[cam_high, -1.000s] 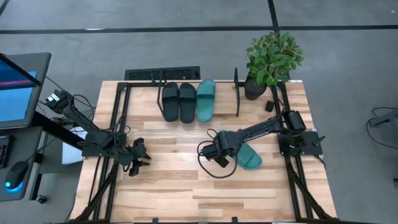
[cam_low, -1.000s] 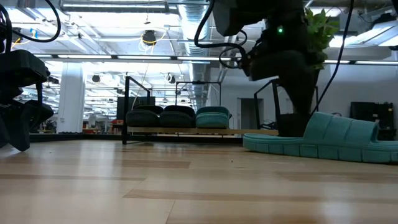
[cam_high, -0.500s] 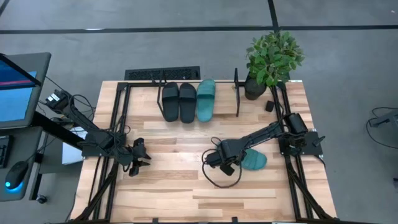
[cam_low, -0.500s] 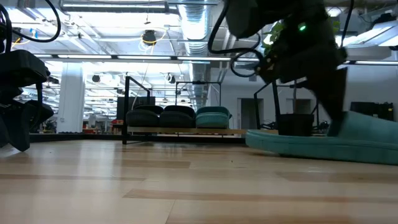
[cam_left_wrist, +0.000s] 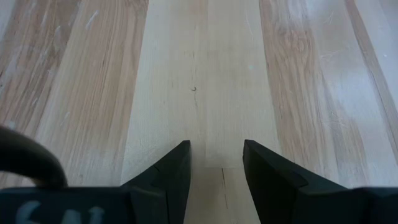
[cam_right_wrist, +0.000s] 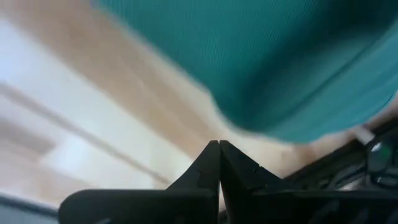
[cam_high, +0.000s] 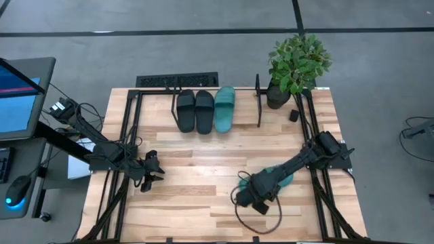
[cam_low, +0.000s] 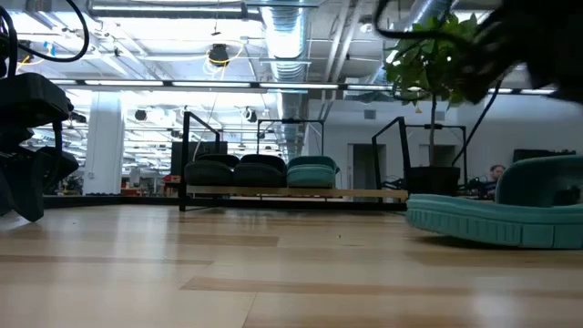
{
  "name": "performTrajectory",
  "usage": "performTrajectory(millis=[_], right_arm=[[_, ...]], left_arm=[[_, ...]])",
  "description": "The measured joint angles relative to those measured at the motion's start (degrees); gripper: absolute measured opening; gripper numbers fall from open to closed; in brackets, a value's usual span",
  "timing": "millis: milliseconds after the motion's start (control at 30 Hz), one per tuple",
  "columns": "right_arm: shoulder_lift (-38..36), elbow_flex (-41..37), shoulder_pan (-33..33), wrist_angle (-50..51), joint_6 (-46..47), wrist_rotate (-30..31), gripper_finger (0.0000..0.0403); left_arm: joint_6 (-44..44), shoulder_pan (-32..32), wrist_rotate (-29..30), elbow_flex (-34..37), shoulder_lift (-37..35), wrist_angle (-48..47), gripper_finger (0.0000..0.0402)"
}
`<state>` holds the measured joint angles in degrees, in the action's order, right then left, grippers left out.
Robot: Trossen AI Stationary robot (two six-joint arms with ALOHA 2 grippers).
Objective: Pick and place slides into the shelf
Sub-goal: Put green slide on the shelf
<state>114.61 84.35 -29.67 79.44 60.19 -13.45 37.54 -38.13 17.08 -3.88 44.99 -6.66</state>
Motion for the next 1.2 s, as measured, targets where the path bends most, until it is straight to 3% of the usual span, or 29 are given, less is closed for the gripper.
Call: performTrajectory(millis=[200, 333, 467, 633, 800, 1200], right_arm=[[0.0, 0.3, -5.5, 1.6, 6.2, -2.5, 0.0000], [0.0, 1.7, -8.7, 2.8, 16.6, 0.3, 0.0000], [0.0, 4.2, -11.8, 2.2, 35.8, 10.2, 0.0000], [0.0, 5.4, -15.2, -2.9, 56.4, 30.6, 0.0000], [0.0, 5.4, -14.1, -4.6, 57.2, 33.7, 0.0000], [0.0, 7.4, -10.6, -9.6, 51.0, 30.0, 0.0000]], left_arm=[[0.0, 0.0, 0.0, 0.0, 0.0, 0.0, 0.0135], [0.0, 0.0, 0.0, 0.0, 0.0, 0.0, 0.0135], [0.0, 0.0, 0.0, 0.0, 0.0, 0.0, 0.0135], [0.0, 0.0, 0.0, 0.0, 0.0, 0.0, 0.0135], [0.0, 0.0, 0.0, 0.0, 0.0, 0.0, 0.0135], [0.0, 0.0, 0.0, 0.0, 0.0, 0.0, 0.0135]])
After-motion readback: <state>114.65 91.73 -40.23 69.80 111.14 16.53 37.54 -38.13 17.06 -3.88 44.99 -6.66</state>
